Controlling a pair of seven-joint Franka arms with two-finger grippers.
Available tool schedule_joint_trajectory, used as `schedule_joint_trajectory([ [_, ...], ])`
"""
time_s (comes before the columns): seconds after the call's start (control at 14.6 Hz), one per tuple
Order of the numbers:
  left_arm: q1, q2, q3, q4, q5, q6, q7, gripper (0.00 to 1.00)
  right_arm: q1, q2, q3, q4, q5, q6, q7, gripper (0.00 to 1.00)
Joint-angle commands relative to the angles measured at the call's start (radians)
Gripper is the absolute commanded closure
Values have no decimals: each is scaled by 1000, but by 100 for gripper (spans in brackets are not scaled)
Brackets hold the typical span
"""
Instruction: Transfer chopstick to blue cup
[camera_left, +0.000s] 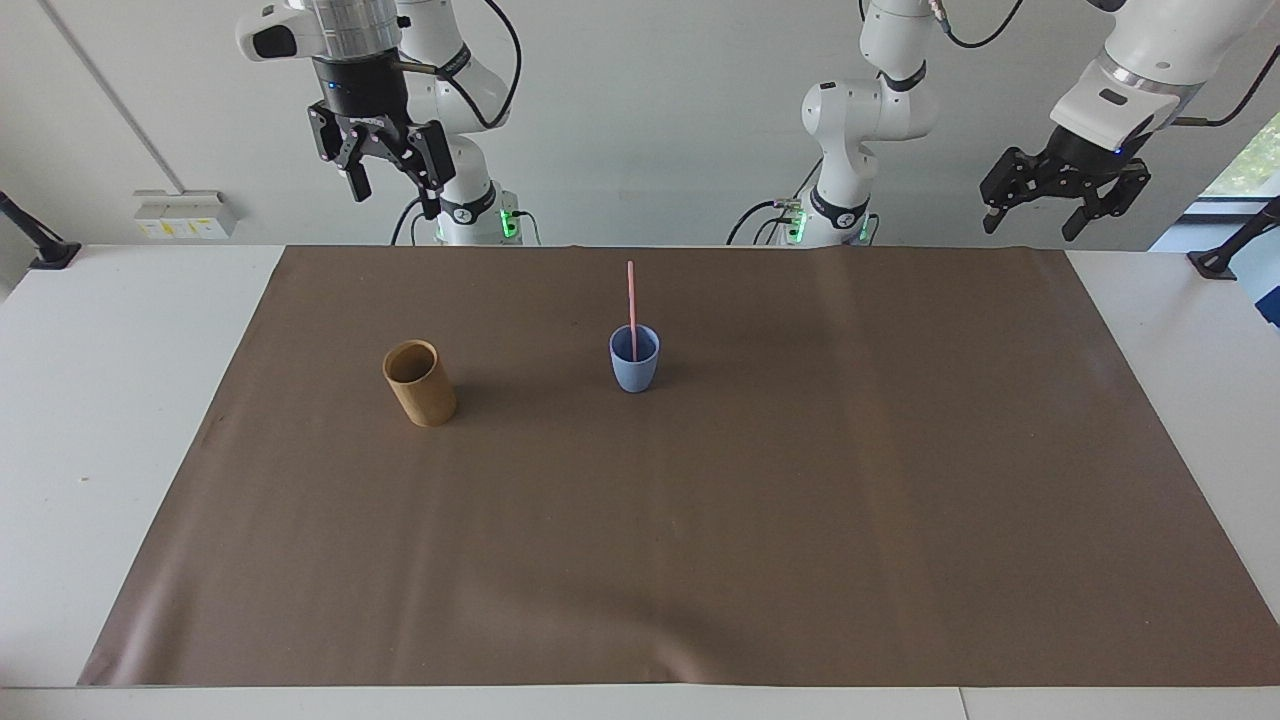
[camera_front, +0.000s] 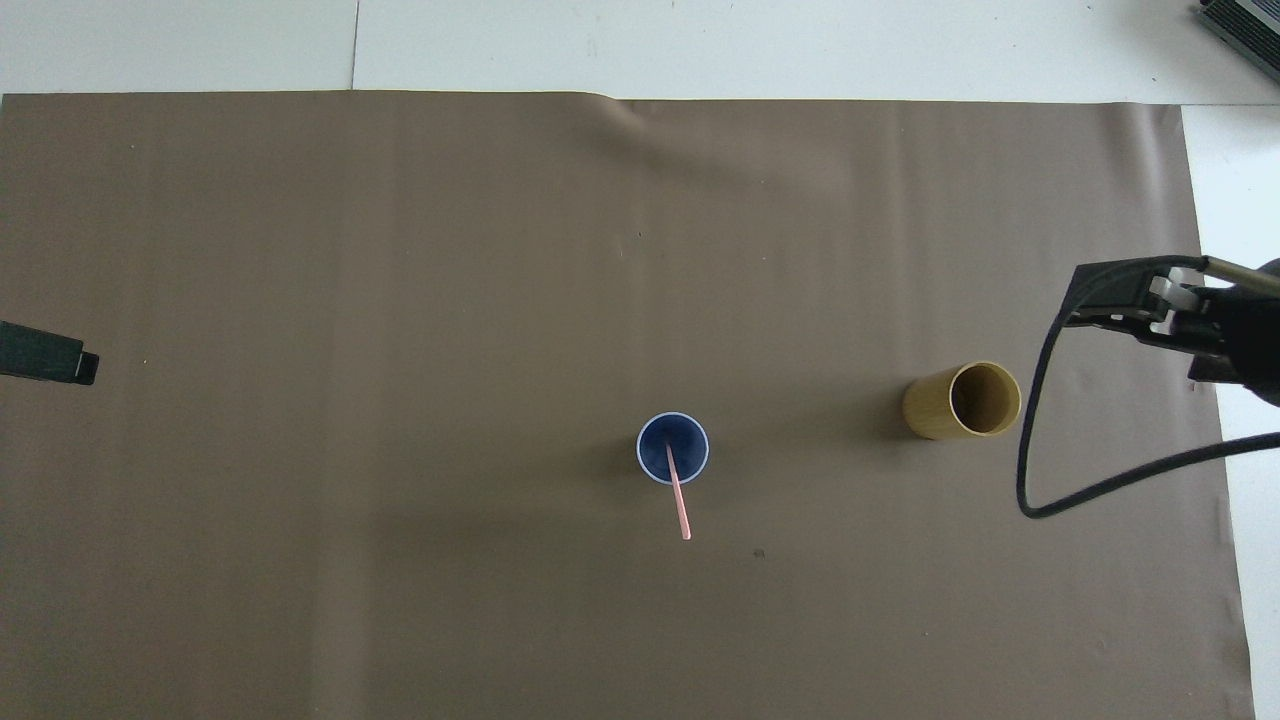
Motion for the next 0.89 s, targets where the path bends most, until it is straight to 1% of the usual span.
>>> schedule_joint_trajectory([
  [0.0, 17, -25, -12, -29, 16, 7, 7, 0, -19, -9, -76, -10, 9, -49, -191, 0],
  [0.14, 17, -25, -12, -29, 18, 7, 7, 0, -25, 8, -98, -35, 0, -81, -315, 0],
  [0.21, 17, -23, -12, -29, 16, 7, 7, 0, -25, 34, -98, -38, -6, -81, -360, 0],
  [0.27, 17, -23, -12, -29, 16, 7, 7, 0, -33, 66, -99, -33, 1, -71, -363, 0],
  [0.48, 17, -23, -12, -29, 18, 9, 7, 0, -57, 54, -95, -62, 14, -67, -367, 0],
  [0.69, 17, -25, -12, -29, 18, 7, 7, 0, -54, 57, -92, -56, 56, -60, -362, 0],
  [0.82, 17, -25, -12, -29, 18, 7, 7, 0, -56, 62, -92, -52, 55, -63, -362, 0],
])
